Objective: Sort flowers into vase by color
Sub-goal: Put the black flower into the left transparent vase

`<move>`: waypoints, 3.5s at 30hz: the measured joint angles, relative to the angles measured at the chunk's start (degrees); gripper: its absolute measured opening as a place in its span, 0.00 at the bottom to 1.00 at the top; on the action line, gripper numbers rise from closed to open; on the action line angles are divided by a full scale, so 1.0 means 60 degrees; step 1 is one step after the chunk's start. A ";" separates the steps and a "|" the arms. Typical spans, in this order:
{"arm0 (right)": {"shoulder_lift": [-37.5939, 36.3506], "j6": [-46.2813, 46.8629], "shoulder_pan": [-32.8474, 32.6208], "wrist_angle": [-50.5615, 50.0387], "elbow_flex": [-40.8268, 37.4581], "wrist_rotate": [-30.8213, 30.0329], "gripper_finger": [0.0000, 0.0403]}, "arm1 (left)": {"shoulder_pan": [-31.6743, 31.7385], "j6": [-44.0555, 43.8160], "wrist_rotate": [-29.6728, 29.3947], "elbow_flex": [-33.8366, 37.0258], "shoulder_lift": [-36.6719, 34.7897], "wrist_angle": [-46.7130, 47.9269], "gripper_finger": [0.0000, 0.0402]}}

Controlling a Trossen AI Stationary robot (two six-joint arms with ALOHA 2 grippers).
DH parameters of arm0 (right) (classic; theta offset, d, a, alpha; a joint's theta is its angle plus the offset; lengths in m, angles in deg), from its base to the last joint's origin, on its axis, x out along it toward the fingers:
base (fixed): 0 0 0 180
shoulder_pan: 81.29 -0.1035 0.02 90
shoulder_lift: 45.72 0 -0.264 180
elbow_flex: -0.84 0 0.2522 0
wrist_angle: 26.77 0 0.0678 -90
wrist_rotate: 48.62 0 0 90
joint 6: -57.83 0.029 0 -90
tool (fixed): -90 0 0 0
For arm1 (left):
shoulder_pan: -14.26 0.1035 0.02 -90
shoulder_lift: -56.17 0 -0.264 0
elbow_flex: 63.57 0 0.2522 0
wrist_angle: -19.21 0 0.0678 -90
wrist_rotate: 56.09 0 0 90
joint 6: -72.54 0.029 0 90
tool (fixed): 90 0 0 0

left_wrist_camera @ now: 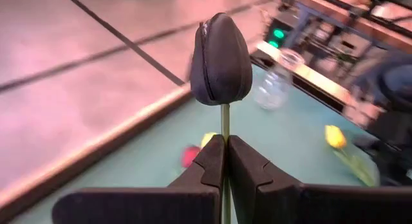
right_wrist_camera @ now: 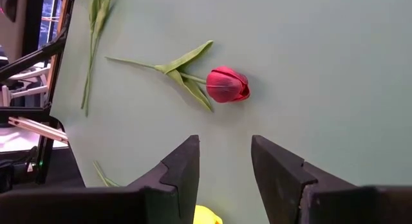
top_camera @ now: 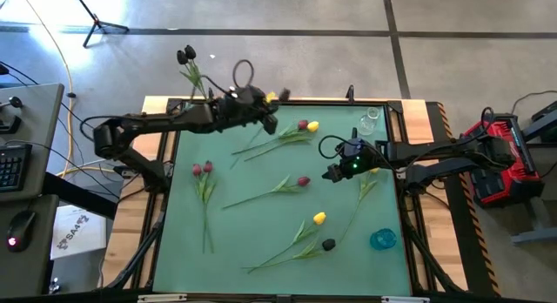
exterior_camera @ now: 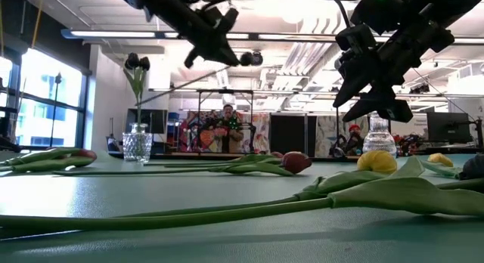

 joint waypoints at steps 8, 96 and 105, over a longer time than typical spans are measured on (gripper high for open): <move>0.0000 0.0001 0.0029 0.0000 0.0000 -0.0007 0.32 | 0.1167 0.0614 -0.0243 0.0601 -0.1651 -0.0144 0.00; 0.0001 0.0936 0.0586 0.0437 0.0000 -0.0284 0.32 | 0.4764 0.3351 -0.1293 0.6076 -0.2735 -0.9832 0.01; 0.0001 0.1002 0.0583 0.0440 0.0000 -0.0240 0.32 | 0.4771 0.1953 -0.1616 0.6076 -0.2735 -0.8803 0.22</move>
